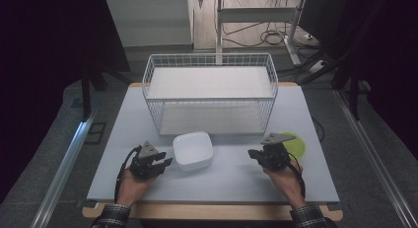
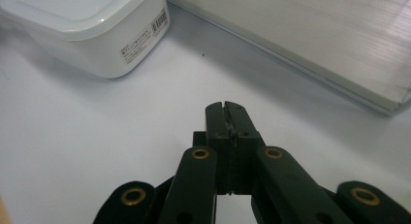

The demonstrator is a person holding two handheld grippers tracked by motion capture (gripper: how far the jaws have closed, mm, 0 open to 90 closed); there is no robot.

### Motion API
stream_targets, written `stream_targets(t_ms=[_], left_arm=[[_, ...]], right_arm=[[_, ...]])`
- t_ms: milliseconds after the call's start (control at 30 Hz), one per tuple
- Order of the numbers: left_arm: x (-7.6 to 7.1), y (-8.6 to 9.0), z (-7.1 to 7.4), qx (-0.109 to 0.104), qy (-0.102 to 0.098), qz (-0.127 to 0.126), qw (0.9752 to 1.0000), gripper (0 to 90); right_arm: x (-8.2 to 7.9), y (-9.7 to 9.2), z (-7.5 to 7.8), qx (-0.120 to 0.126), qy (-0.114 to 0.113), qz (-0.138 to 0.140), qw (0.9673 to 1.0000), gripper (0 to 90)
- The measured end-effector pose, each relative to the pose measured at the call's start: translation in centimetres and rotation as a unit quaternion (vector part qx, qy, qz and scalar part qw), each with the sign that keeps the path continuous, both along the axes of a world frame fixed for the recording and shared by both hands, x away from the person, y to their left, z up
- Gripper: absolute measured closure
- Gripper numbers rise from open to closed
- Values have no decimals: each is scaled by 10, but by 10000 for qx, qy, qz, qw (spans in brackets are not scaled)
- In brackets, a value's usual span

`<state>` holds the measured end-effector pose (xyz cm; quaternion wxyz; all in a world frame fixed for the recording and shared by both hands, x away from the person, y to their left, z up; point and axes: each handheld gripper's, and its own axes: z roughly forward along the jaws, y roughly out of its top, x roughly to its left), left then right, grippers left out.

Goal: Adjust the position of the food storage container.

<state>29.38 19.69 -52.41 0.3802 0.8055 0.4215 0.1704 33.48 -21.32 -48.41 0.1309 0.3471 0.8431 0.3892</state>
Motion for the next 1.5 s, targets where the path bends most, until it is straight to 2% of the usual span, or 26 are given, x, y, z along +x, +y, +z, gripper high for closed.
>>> stream_targets(t_ms=[33,67,200,333,400,467,633,733,867,933,1100,1167,1200,1333,1500], left_arm=[[3,0,0,-4,13,28,10000,712],[5,-1,0,-8,19,36,10000,712],[14,-3,-2,34,70,11,10000,804],[20,-10,-4,142,68,-101,9998,853],[23,-14,-5,275,59,-144,9995,874],[25,-16,-6,325,52,-192,9993,878],[29,-21,-7,231,63,-241,9994,881],[32,-25,-7,172,78,-278,9994,884],[35,-33,-8,35,135,-363,9992,892],[36,-37,-8,41,133,-416,9990,896],[35,-50,-8,4,142,-607,9981,897],[34,-54,-7,60,123,-630,9979,899],[33,-54,-6,54,132,-641,9978,899],[30,-55,-5,15,170,-632,9979,900],[24,-56,-3,-15,183,-630,9978,900]], right_arm=[[2,6,-1,-109,-51,23,9999,895],[2,6,-1,-109,-51,23,9999,895],[6,18,-2,-250,-110,56,9996,896],[10,29,-6,-325,-106,132,9993,896],[13,34,-9,-317,-106,165,9993,896],[15,38,-11,-296,-112,199,9993,896],[19,45,-15,-175,-124,301,9993,875],[23,49,-18,-192,-85,303,9993,875],[28,55,-22,-21,18,350,9994,893],[32,59,-25,57,123,347,9993,895],[36,63,-29,146,220,317,9992,896],[35,63,-30,141,235,269,9993,896],[35,61,-29,171,313,221,9991,897],[30,60,-27,211,395,161,9989,898],[21,59,-26,146,394,208,9989,897]])
